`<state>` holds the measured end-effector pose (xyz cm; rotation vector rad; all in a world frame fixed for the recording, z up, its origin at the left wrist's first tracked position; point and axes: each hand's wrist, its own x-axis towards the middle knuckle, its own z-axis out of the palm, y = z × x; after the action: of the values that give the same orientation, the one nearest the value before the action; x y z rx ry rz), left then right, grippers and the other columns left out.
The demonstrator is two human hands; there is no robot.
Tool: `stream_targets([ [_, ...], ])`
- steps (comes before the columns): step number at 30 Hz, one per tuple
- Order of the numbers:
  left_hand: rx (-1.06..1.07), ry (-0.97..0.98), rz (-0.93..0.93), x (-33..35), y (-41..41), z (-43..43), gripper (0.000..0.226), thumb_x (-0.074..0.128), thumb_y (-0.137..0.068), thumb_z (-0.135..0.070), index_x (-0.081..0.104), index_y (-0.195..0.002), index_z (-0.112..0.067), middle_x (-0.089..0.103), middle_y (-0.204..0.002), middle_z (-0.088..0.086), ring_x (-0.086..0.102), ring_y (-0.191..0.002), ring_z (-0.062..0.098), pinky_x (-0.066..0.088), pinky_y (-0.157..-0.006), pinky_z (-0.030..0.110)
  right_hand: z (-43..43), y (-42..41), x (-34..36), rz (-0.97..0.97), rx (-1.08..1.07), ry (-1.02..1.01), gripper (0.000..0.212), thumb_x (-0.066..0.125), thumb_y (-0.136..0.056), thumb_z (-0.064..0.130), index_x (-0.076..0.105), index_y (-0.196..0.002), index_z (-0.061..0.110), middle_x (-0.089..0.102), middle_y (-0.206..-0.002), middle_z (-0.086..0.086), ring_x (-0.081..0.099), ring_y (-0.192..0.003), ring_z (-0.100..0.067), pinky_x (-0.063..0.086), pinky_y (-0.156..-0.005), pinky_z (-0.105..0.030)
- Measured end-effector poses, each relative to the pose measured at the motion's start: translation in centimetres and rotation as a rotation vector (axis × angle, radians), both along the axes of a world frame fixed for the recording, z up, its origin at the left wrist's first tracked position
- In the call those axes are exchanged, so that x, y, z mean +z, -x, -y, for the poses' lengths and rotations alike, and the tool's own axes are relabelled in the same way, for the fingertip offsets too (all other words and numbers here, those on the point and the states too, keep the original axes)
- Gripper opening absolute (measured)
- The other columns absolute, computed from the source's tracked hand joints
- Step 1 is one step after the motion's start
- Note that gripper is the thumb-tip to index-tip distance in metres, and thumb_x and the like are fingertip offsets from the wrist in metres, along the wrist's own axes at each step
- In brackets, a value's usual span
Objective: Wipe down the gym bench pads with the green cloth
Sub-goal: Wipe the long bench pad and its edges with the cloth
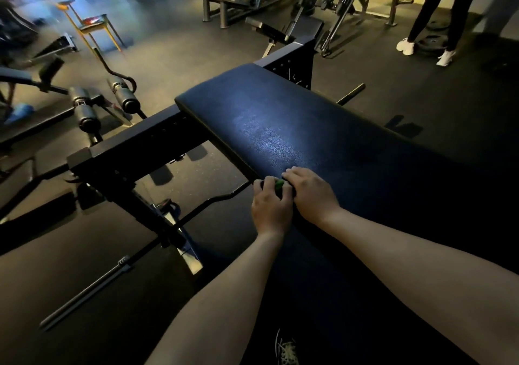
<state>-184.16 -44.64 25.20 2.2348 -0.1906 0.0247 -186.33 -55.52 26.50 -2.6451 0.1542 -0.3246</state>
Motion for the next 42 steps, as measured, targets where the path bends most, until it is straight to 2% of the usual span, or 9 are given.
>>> stream_targets([
  [5, 0.089, 0.211, -0.066, -0.9, 1.8, -1.1, 0.021, 0.059, -0.098, -0.033, 0.06, -0.104, -0.013, 0.049, -0.112, 0.005, 0.05, -0.09, 0.017, 0.045, -0.088, 0.034, -0.2, 0.4, 0.2, 0.009, -0.057, 0.026, 0.018, 0.052, -0.087, 0.014, 0.068, -0.095, 0.016, 0.063, -0.101, -0.003, 0.057, -0.102, -0.028, 0.047, -0.084, -0.037],
  [9, 0.248, 0.356, -0.097, -0.4, -2.7, -2.3, 0.024, 0.06, -0.099, -0.02, 0.058, -0.114, -0.003, 0.043, -0.126, 0.019, 0.046, -0.102, 0.021, 0.032, -0.093, 0.019, -1.1, -1.4, 0.8, 0.039, -0.07, 0.015, 0.028, 0.05, -0.081, 0.013, 0.07, -0.101, 0.014, 0.062, -0.099, -0.005, 0.055, -0.099, -0.03, 0.048, -0.085, -0.042],
  [13, 0.354, 0.398, -0.134, 0.2, -10.0, -3.7, 0.027, 0.057, -0.099, -0.022, 0.059, -0.119, -0.005, 0.049, -0.128, 0.02, 0.049, -0.117, 0.029, 0.035, -0.108, 0.034, -3.0, -5.1, 0.9, 0.06, -0.022, -0.035, 0.035, 0.047, -0.078, 0.017, 0.072, -0.103, 0.014, 0.063, -0.099, -0.005, 0.056, -0.098, -0.03, 0.047, -0.086, -0.04],
  [16, 0.384, 0.403, -0.144, -0.6, -15.8, -4.1, 0.024, 0.057, -0.097, -0.027, 0.059, -0.114, -0.01, 0.055, -0.124, 0.017, 0.054, -0.115, 0.033, 0.042, -0.106, 0.044, -3.8, -8.0, 0.7, 0.035, 0.019, -0.038, 0.034, 0.047, -0.08, 0.016, 0.071, -0.105, 0.013, 0.062, -0.102, -0.005, 0.054, -0.101, -0.028, 0.044, -0.087, -0.039],
  [20, 0.387, 0.439, -0.354, -2.1, -21.0, -2.8, 0.025, 0.048, -0.089, -0.047, 0.042, -0.108, -0.031, 0.049, -0.125, 0.012, 0.054, -0.109, 0.033, 0.046, -0.101, 0.052, -4.0, -11.3, -0.3, -0.01, 0.008, 0.059, 0.036, 0.043, -0.08, 0.025, 0.068, -0.105, 0.017, 0.061, -0.105, -0.004, 0.053, -0.105, -0.026, 0.04, -0.09, -0.041],
  [24, 0.408, 0.398, -0.33, -1.2, -19.8, -1.8, 0.032, 0.046, -0.099, -0.035, 0.043, -0.123, -0.013, 0.04, -0.134, 0.02, 0.047, -0.117, 0.038, 0.039, -0.106, 0.045, -4.2, -11.4, -1.0, 0.015, -0.01, 0.133, 0.036, 0.036, -0.078, 0.032, 0.063, -0.101, 0.022, 0.058, -0.105, 0.0, 0.052, -0.107, -0.024, 0.039, -0.089, -0.04],
  [28, 0.34, 0.281, -0.303, -1.4, -16.8, -2.0, 0.031, 0.041, -0.104, -0.025, 0.046, -0.123, -0.002, 0.043, -0.133, 0.026, 0.048, -0.116, 0.038, 0.036, -0.094, 0.039, -4.4, -11.4, -1.1, 0.031, -0.027, 0.129, 0.035, 0.038, -0.078, 0.03, 0.064, -0.101, 0.022, 0.058, -0.103, 0.001, 0.052, -0.105, -0.023, 0.038, -0.087, -0.039],
  [36, 0.088, 0.19, -0.288, -3.1, -9.8, -3.8, 0.029, 0.041, -0.098, -0.036, 0.051, -0.104, -0.01, 0.049, -0.11, 0.014, 0.052, -0.093, 0.034, 0.045, -0.087, 0.045, -4.5, -11.1, -0.7, 0.07, -0.051, 0.059, 0.035, 0.045, -0.08, 0.023, 0.07, -0.105, 0.021, 0.062, -0.102, 0.001, 0.055, -0.101, -0.023, 0.037, -0.088, -0.038],
  [42, 0.289, 0.374, -0.232, -1.9, -12.3, -3.4, 0.019, 0.049, -0.101, -0.023, 0.052, -0.105, -0.004, 0.053, -0.111, 0.018, 0.051, -0.099, 0.032, 0.044, -0.094, 0.047, -4.3, -11.0, -0.8, 0.083, -0.079, 0.01, 0.035, 0.044, -0.079, 0.021, 0.071, -0.101, 0.02, 0.064, -0.099, -0.001, 0.058, -0.098, -0.025, 0.039, -0.085, -0.038],
])
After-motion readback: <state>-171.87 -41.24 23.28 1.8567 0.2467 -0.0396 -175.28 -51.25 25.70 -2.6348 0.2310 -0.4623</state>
